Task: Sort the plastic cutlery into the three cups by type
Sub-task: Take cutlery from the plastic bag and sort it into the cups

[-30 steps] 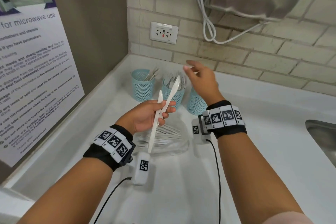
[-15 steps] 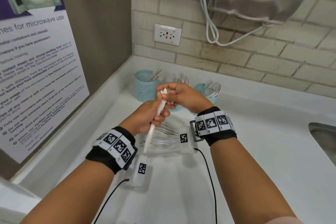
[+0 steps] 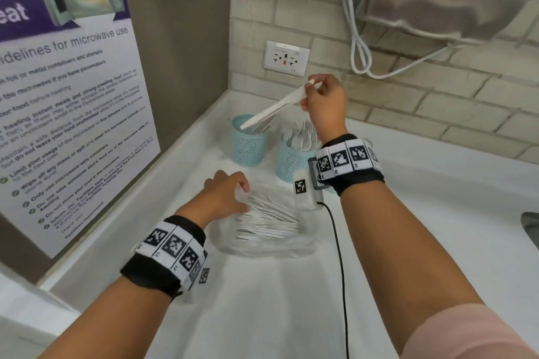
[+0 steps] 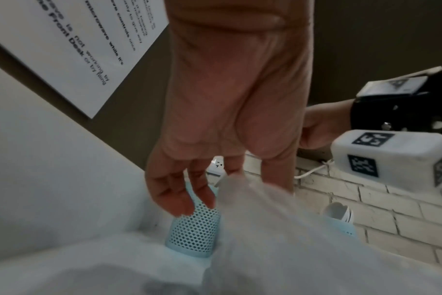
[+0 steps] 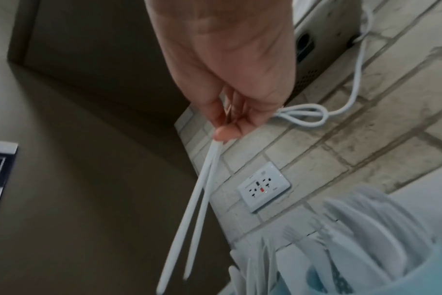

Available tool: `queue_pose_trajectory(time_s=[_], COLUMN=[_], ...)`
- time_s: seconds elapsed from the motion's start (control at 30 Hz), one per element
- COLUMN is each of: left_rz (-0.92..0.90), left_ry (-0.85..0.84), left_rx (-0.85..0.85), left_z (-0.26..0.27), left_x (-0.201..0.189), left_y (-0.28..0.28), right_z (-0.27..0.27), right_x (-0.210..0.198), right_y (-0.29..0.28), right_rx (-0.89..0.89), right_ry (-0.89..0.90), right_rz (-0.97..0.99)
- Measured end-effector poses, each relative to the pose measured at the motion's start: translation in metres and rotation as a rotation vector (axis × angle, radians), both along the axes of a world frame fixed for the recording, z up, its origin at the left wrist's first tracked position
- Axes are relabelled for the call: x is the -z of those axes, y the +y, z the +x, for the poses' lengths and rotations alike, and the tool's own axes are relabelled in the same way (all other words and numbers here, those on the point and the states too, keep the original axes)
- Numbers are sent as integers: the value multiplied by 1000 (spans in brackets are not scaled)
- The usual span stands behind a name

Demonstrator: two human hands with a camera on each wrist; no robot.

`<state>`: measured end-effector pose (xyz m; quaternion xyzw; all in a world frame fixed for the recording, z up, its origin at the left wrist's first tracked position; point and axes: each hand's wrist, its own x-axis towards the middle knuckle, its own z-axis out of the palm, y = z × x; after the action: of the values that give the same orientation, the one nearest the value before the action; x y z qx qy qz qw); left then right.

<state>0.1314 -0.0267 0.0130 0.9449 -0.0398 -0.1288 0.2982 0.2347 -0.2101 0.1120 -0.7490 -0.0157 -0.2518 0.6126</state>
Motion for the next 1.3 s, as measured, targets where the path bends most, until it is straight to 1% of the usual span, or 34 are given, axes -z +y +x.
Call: queue_pose_trajectory(time_s=[0.07,0.13,0.23,0.37,0.5,0.53,0.57,0.6,0.63,0.67,0.7,0.73,0.77,0.8,0.87,0.9,0.93,1.0,1.03,1.17,1.3], left_rz=[4,-33,-107,-163,-177,-177,-177,-177,-177,-175,-173,-174,-177,-175,-149,-141,-135,-129,-130,-135,-142], left_ry=[-17,-34,-5,33,46,50,53,55,55,56,55,53,47,39,16,3,-6,-23,-27,-42,-51], left_rx=[21,-4,-27,-33,-24,-20,-18,-15,-13,-8,-6,-5,-6,-5,3,6,10,21,26,35,45], left_z=[1,2,5,6,7,7,7,6,6,6,6,5,5,4,3,3,2,1,0,-5,-9], left_x=[3,1,1,3,4,4,4,4,4,4,4,4,4,4,3,3,2,2,2,2,0], left_y=[4,7,10,13,13,14,13,13,13,14,14,14,14,14,11,10,9,7,5,3,4], right_z=[11,19,28,37,38,37,35,34,30,25,18,10,-2,-15,-37,-45,-52,-61,-66,-75,-84], right_x=[2,9,22,42,60,60,59,56,52,46,39,31,22,17,21,30,43,71,82,110,113], right_y=[13,25,39,51,56,55,54,53,51,50,47,42,37,31,25,24,25,27,28,23,19], right_rx=[62,97,88,-10,-166,-179,-172,-146,-110,-71,-53,-91,-192,-347,-654,-752,-799,-776,-741,-640,-627], right_ry=[-68,-117,-163,-69,108,132,117,72,-4,-89,-133,-93,32,224,629,755,812,831,820,791,734], right_rz=[-73,-168,-362,-637,-1110,-1193,-1244,-1238,-1163,-1033,-886,-767,-712,-737,-898,-1009,-1125,-1295,-1329,-1323,-1302])
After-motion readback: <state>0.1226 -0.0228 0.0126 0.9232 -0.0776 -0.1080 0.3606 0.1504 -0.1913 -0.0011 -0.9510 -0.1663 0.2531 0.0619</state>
